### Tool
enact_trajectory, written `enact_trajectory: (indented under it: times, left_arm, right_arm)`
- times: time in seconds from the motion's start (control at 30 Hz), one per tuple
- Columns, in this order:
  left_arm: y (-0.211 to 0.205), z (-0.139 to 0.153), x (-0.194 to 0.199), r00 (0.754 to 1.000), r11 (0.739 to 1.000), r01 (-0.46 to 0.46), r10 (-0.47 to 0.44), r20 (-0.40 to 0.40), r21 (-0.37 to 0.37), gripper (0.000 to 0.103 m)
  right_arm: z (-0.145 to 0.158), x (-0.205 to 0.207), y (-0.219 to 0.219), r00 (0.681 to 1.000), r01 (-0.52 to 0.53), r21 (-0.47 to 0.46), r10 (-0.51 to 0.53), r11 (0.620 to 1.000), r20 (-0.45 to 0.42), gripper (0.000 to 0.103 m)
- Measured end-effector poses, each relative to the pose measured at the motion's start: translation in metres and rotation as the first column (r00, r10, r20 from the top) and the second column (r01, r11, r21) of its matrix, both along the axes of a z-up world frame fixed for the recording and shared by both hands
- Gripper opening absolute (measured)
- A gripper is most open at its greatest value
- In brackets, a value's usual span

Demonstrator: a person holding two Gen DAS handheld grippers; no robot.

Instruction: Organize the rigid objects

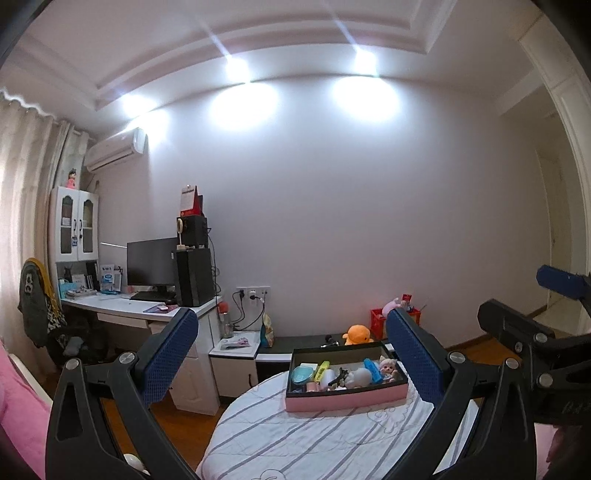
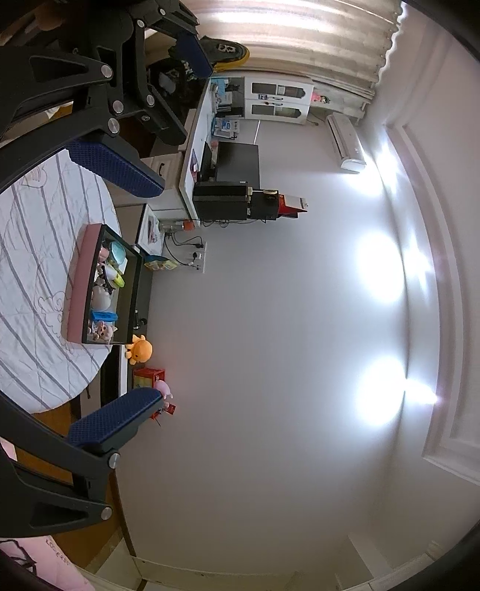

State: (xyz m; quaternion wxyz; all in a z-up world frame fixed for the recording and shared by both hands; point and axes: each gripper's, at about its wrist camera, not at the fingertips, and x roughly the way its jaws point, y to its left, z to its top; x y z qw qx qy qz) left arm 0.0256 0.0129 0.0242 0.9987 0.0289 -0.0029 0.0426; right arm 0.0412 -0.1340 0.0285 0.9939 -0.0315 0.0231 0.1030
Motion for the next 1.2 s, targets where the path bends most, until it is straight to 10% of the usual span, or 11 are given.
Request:
enact_trajectory:
  times: [1.2]
  left_arm:
    - [-0.0010,-0.0084,0.0058,1.000,1.000,0.000,0.000,-0.026,0.009,0.103]
  right_arm:
    - [-0.0045,0.0036,-0.0034,0.999,0.025,-0.003,-0.025,1.000,-0.035,0.103]
